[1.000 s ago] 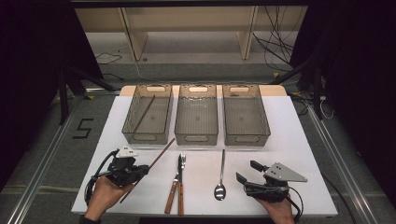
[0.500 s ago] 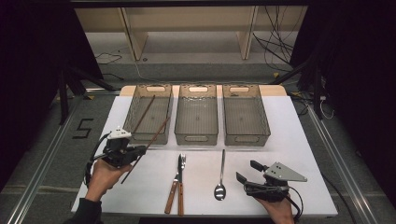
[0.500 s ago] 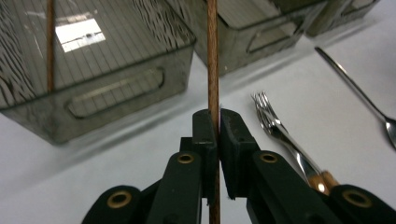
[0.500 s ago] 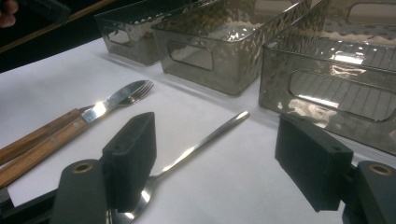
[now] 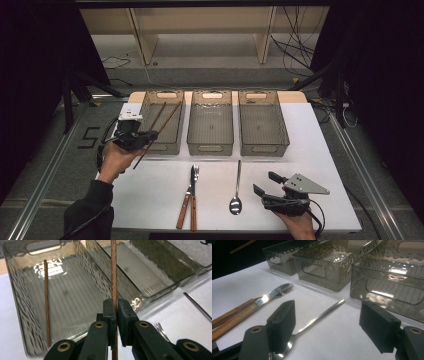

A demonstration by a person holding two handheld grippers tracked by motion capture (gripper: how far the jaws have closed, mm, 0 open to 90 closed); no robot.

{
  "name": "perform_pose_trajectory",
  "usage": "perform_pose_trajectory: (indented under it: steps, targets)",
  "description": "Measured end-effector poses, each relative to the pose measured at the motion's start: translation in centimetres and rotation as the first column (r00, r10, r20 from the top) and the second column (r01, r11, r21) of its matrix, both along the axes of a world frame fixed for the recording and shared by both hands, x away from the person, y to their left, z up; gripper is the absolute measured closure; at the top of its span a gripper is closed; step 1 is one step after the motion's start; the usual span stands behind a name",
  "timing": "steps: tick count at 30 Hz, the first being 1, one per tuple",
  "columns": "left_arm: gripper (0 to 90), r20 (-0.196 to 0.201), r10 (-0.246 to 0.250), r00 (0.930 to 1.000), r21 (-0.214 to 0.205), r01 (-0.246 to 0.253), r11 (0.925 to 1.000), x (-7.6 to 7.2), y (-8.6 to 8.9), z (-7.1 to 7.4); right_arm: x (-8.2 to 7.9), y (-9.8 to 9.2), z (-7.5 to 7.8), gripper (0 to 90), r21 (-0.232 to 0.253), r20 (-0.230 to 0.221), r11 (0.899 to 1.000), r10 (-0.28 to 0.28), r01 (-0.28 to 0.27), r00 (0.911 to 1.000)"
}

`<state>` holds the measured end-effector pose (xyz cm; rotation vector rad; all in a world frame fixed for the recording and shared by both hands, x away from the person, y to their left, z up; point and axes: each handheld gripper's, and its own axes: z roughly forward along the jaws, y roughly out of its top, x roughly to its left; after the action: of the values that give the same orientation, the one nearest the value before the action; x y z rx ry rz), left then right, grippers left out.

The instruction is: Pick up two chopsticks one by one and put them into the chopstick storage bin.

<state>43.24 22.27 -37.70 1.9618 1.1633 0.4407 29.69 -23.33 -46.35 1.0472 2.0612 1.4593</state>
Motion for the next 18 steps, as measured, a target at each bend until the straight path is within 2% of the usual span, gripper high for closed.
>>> perform_pose_trajectory:
  steps: [8,18]
  targets:
    - [84.9,0.011,0.004,0.9999,0.009,-0.004,0.9999,3.0,0.3,0.2,0.0,0.0,0.0,29.8,0.000,-0.001,1.000,0.000,0.000,1.0000]
    - [84.9,0.007,0.001,1.0000,0.044,-0.001,0.9990,6.1,0.4,0.0,0.1,0.0,-0.1,29.8,0.005,-0.002,1.000,-0.002,0.002,1.0000]
